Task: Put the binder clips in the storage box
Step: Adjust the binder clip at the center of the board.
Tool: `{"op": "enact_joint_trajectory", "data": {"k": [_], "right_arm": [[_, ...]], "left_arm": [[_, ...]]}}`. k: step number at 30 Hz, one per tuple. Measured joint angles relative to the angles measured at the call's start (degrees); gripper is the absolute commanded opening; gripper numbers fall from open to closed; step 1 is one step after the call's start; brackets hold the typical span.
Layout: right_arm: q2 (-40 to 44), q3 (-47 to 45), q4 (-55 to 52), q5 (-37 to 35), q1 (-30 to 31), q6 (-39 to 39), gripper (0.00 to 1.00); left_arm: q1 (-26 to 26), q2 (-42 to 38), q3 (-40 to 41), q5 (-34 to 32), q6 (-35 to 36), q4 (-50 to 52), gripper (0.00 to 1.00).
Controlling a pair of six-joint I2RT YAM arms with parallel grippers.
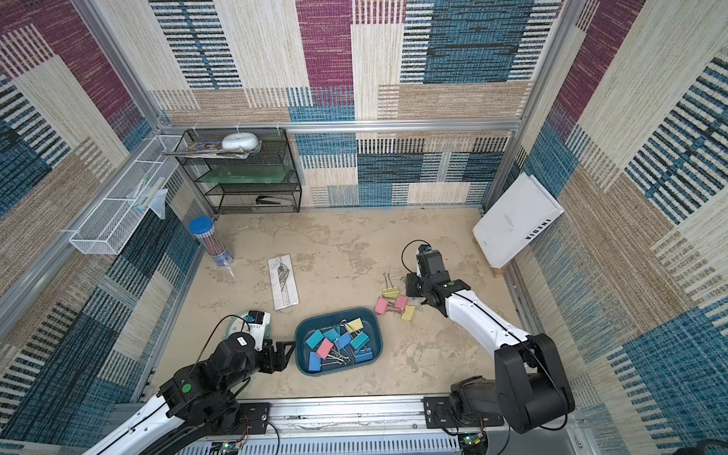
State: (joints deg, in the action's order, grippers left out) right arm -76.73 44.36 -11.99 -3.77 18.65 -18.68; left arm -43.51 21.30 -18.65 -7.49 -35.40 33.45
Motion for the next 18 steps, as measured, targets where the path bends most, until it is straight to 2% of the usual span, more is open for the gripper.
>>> {"op": "enact_joint_trajectory", "data": {"k": [1, 5, 18], "right_arm": [[-1.1, 0.3, 0.1, 0.2, 0.0, 0.0, 0.13], [-6.8, 2.8, 0.8, 2.4, -0.2, 0.5, 0.06], [-21.3, 11.0, 1.2, 7.1, -0.2, 3.5, 0.01]], "left_arm": [[0.0, 0.0, 0.0, 0.0, 0.0, 0.0, 0.86], [0.0, 0.0, 0.0, 0.0, 0.0, 0.0, 0.86], [0.0, -0.1, 0.0, 0.1, 0.0, 0.0, 0.86]]}}
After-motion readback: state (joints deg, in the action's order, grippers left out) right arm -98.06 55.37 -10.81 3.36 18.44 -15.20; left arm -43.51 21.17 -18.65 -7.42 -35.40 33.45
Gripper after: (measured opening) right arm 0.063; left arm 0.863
